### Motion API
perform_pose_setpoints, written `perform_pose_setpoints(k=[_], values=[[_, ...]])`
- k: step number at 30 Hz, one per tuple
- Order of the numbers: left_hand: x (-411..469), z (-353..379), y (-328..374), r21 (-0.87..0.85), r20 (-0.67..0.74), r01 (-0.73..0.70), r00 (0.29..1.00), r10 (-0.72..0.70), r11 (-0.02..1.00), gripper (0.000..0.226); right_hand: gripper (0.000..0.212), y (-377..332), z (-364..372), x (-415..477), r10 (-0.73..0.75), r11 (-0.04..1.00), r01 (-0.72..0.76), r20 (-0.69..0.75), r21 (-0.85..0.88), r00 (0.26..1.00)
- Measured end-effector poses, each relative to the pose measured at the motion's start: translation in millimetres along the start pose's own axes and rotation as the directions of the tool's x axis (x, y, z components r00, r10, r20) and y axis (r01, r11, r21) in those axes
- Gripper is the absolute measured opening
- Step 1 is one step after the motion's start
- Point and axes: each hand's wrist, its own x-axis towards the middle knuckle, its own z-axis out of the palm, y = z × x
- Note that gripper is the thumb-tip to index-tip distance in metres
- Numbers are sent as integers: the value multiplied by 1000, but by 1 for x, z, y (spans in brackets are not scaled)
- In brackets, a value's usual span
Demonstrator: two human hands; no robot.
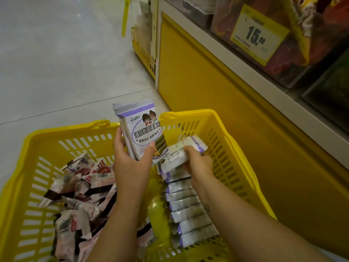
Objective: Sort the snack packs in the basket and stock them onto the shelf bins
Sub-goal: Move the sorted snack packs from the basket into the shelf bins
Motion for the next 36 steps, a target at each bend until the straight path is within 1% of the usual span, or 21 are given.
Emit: perform_pose_setpoints(k=[2,3,4,6,8,10,11,13,14,15,16,19,21,23,26,27,28,30,32,33,36], values=[[1,0,3,12,36,2,999,-2,1000,75,14,-15,-12,-13,-237,963,235,-3,-130,971],[0,1,4,21,71,0,997,-1,1000,72,12,-23,-21,-20,-336,930,335,23,-149,942],[-1,2,6,29,115,-2,993,-2,1000,67,9,-31,-30,-28,-409,900,413,58,-137,911],[-7,9,10,27,207,18,978,-23,999,62,6,-44,-41,-42,-478,871,489,140,-48,867],[-15,18,17,8,283,49,958,-50,999,62,7,-51,-42,-54,-497,860,510,216,-4,840],[-23,26,26,-38,328,60,944,-44,997,58,14,-55,-42,-63,-518,840,542,254,-32,817],[-28,29,30,-62,335,66,941,-42,996,53,17,-57,-44,-66,-513,839,543,266,-48,816],[-37,32,40,-109,339,111,938,-68,988,45,15,-66,-53,-71,-460,862,504,323,-61,827],[-40,34,44,-133,344,141,935,-88,981,46,8,-72,-59,-73,-420,885,464,363,-41,832],[-43,35,48,-162,349,167,932,-102,973,47,7,-79,-65,-74,-374,908,418,403,-22,835],[-46,37,53,-188,356,182,929,-106,965,48,14,-86,-71,-75,-343,917,397,443,-31,828],[-53,43,70,-234,393,218,912,-112,947,48,29,-109,-91,-84,-326,858,483,545,-172,772],[-56,46,82,-271,437,251,892,-114,929,50,34,-122,-105,-91,-327,830,521,582,-199,744],[-60,48,96,-280,487,256,869,-93,925,51,43,-132,-118,-99,-341,812,545,587,-211,735],[-68,50,121,-268,532,188,847,-18,945,44,65,-143,-132,-116,-420,723,638,565,-265,710],[-71,51,130,-272,546,164,838,12,948,44,68,-147,-136,-122,-456,697,665,551,-268,699],[-75,52,138,-291,561,148,827,43,945,46,66,-152,-141,-129,-489,680,685,533,-263,690],[-83,54,155,-353,607,137,786,115,926,59,53,-162,-150,-144,-542,651,714,500,-257,675],[-94,58,173,-415,685,149,701,201,897,74,43,-172,-160,-159,-568,626,737,498,-255,655],[-99,60,182,-438,717,151,653,243,887,79,42,-177,-164,-167,-570,620,741,501,-257,651],[-110,63,213,-465,790,164,520,325,870,89,50,-189,-181,-194,-590,614,753,496,-236,637]])
